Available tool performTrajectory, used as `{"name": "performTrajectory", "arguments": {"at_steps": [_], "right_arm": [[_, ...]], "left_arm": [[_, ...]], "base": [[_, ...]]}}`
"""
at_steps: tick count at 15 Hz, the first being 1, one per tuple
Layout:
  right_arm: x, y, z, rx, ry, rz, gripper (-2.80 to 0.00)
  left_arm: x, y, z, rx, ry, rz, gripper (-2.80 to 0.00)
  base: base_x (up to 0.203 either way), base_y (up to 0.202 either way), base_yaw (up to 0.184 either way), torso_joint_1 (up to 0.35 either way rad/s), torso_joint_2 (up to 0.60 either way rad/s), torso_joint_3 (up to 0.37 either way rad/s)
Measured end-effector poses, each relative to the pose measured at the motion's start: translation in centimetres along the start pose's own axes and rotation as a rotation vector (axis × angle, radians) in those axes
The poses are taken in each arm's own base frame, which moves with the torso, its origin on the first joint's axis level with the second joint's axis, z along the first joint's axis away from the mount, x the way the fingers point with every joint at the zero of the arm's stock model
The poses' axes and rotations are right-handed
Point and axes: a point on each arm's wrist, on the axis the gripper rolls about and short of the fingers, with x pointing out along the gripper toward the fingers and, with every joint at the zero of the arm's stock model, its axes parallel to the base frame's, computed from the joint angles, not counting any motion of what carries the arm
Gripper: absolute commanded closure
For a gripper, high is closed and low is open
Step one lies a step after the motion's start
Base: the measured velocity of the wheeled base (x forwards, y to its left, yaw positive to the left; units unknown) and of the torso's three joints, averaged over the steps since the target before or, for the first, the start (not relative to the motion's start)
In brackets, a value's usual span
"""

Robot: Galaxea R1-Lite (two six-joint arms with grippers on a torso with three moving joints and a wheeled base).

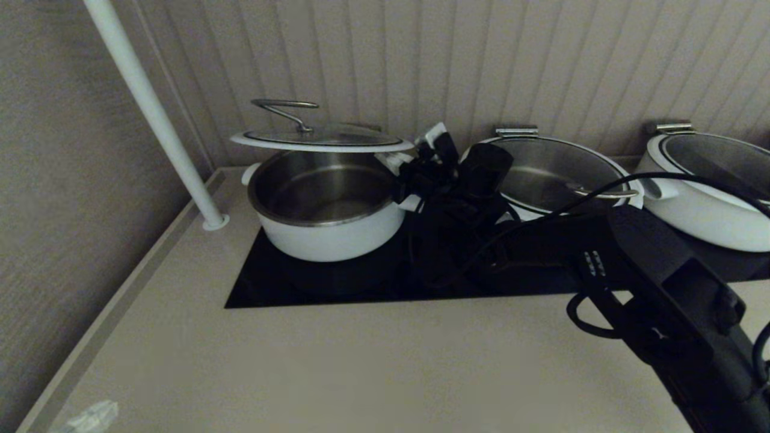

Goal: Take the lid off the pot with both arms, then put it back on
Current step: Open the pot lid completely

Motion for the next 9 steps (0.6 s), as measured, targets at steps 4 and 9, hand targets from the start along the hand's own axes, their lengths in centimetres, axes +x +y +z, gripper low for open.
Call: {"name": "performTrajectory", "arguments": {"at_steps": [4,9], "right_arm": [[0.0,0.0,0.1,-0.001,-0.003,-0.001,0.00],[0.0,-0.1,0.2,-0.002,-0.005,-0.001,0.00]], "left_arm": [[-0.1,0.0,1.7,0.005,-0.049,-0.005,0.00],[0.8,0.2,5.1,0.009,-0.118,-0.025,0.00]], "base": [[0.000,0.000,0.000,0.000,0.00,0.000],[0.000,0.000,0.000,0.000,0.00,0.000]]}}
